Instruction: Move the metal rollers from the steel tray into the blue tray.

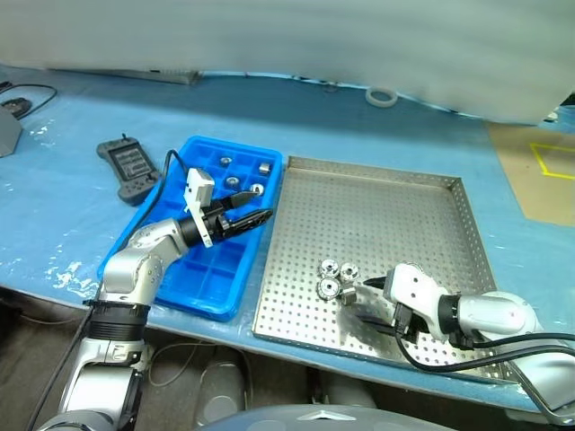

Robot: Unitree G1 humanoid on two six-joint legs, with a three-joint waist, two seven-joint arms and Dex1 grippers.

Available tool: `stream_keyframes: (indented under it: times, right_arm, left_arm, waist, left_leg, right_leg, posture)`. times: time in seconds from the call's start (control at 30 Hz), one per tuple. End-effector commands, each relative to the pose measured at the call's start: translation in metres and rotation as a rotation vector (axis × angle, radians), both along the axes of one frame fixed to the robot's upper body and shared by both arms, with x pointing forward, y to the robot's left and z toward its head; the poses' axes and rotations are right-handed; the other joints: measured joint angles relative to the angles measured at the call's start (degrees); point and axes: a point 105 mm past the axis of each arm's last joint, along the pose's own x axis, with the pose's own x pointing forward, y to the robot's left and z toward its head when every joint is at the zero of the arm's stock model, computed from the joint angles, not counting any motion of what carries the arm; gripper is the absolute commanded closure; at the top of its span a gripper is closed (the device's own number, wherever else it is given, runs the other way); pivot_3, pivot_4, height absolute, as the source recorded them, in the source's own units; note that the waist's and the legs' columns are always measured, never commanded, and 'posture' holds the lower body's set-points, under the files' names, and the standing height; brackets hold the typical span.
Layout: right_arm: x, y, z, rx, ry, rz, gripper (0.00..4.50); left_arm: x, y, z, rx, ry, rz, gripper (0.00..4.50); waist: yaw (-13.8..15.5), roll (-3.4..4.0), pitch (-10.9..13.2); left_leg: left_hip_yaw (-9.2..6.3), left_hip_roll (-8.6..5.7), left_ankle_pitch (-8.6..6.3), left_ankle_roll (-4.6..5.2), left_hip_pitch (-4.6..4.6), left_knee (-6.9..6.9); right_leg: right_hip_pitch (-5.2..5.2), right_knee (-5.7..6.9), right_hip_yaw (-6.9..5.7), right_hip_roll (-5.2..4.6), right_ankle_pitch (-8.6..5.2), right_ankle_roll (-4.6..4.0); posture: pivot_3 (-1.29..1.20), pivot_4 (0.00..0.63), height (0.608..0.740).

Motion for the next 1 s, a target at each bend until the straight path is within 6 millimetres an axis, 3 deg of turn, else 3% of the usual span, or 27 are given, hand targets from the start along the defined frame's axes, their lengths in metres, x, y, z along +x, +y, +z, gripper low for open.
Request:
stream_keyframes:
  times: [0.03,0.17,0.3,0.4,0.5,0.6,0.77,1.0]
  right_arm:
    - [0.003,0.002,0.013,-0.005,-0.053,0.028,1.25]
    - [0.006,-0.004,0.02,0.015,-0.057,-0.007,1.25]
    - [0.014,-0.007,0.038,0.181,-0.034,-0.14,1.25]
    - [0.012,-0.013,0.036,0.142,-0.038,-0.167,1.25]
    - [-0.004,-0.001,0.037,0.222,0.016,-0.16,1.25]
    - [0.0,0.005,0.046,0.315,0.022,-0.226,1.25]
    - [0.0,0.008,0.043,0.369,0.063,-0.323,1.25]
    - [-0.014,-0.002,0.018,0.355,0.135,-0.369,1.25]
  left_arm:
    - [0.0,0.001,0.009,-0.024,-0.037,0.0,0.47]
    - [0.001,0.0,0.011,-0.041,-0.034,0.032,0.47]
    - [0.0,0.003,0.007,-0.043,-0.025,0.067,0.47]
    - [-0.002,0.005,0.004,-0.048,-0.013,0.081,0.47]
    - [-0.006,0.009,-0.002,-0.026,-0.002,0.066,0.47]
    - [-0.006,0.015,-0.007,-0.016,0.013,0.064,0.47]
    - [-0.008,0.021,-0.017,-0.013,0.051,0.054,0.47]
    - [-0.008,0.018,-0.024,-0.013,0.058,0.042,0.47]
  waist:
    - [0.0,0.0,0.0]
    - [0.1,0.0,0.0]
    - [0.1,0.0,0.0]
    - [0.2,0.02,0.0]
    - [0.4,0.02,0.0]
    - [0.1,0.02,0.0]
    - [0.1,0.02,0.0]
    - [0.2,0.02,0.0]
  left_leg:
    - [0.0,0.0,0.0,0.0,0.02,0.01]
    - [0.0,0.0,0.01,-0.01,0.06,0.06]
    - [0.0,-0.01,0.0,0.0,0.04,0.05]
    - [0.0,0.0,0.0,0.0,0.01,0.0]
    - [0.0,0.0,0.0,0.01,-0.03,-0.02]
    - [-0.01,0.01,0.0,0.0,0.01,-0.07]
    - [-0.01,-0.01,0.02,-0.03,0.12,-0.03]
    - [0.0,-0.02,-0.01,-0.06,-0.01,-0.2]
  right_leg:
    - [0.01,0.0,0.0,0.0,0.0,0.0]
    - [0.06,0.01,0.0,-0.01,-0.01,0.01]
    - [0.05,0.01,0.0,-0.01,0.0,0.0]
    - [0.03,0.0,-0.01,0.0,0.0,-0.01]
    - [0.01,-0.03,-0.03,0.0,-0.02,-0.02]
    - [0.01,-0.06,-0.03,0.01,-0.03,0.0]
    - [0.05,-0.05,0.0,0.0,-0.26,0.39]
    - [0.02,-0.24,-0.02,0.01,-0.1,0.12]
  posture:
    - [-0.18,0.15,0.74]
    - [-0.16,0.15,0.74]
    - [-0.15,0.15,0.74]
    - [-0.14,0.15,0.74]
    - [-0.14,0.15,0.74]
    - [-0.15,0.15,0.74]
    - [-0.16,0.15,0.74]
    - [-0.17,0.15,0.74]
